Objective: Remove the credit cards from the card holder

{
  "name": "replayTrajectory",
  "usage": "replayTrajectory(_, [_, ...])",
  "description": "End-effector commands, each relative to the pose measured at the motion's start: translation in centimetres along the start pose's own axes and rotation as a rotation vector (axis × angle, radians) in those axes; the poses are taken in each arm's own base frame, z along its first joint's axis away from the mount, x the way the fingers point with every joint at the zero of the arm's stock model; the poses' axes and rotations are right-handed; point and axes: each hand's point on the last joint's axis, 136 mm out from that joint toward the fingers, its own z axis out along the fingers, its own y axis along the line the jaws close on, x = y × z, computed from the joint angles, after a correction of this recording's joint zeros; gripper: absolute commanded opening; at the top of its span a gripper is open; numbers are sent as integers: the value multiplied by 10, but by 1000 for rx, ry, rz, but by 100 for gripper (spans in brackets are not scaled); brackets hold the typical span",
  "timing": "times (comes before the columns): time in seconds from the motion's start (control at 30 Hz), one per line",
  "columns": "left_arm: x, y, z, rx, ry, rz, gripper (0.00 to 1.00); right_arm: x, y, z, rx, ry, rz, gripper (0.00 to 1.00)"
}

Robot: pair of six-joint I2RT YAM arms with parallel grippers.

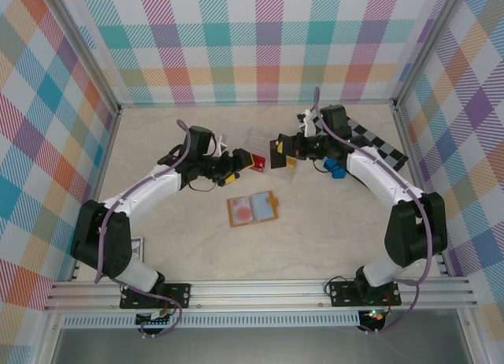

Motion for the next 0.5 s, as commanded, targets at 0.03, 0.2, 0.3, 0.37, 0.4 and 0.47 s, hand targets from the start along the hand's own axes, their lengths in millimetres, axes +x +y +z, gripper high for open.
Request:
replayTrajectory(0.03, [3,61,-27,-298,-36,25,92,-20,-32,-20,284,-15,-350,0])
replayTrajectory(0.2, [7,81,-44,-399,-72,67,100,-45,-42,-23,388,15,-609,0])
replayTrajectory(0.3, [9,95,-55,-473,-98,76,100,-53,-41,-15,372,51,-745,0])
replayTrajectory(0.37, [12,103,-61,-518,-97,72,100,-60,-40,-10,361,74,-811,0])
replayTrajectory(0.4, [13,105,-63,-531,-98,70,100,-62,-40,-7,351,87,-835,0])
replayTrajectory(0.47, [14,109,-67,-551,-101,71,100,-62,-40,-1,324,132,-884,0])
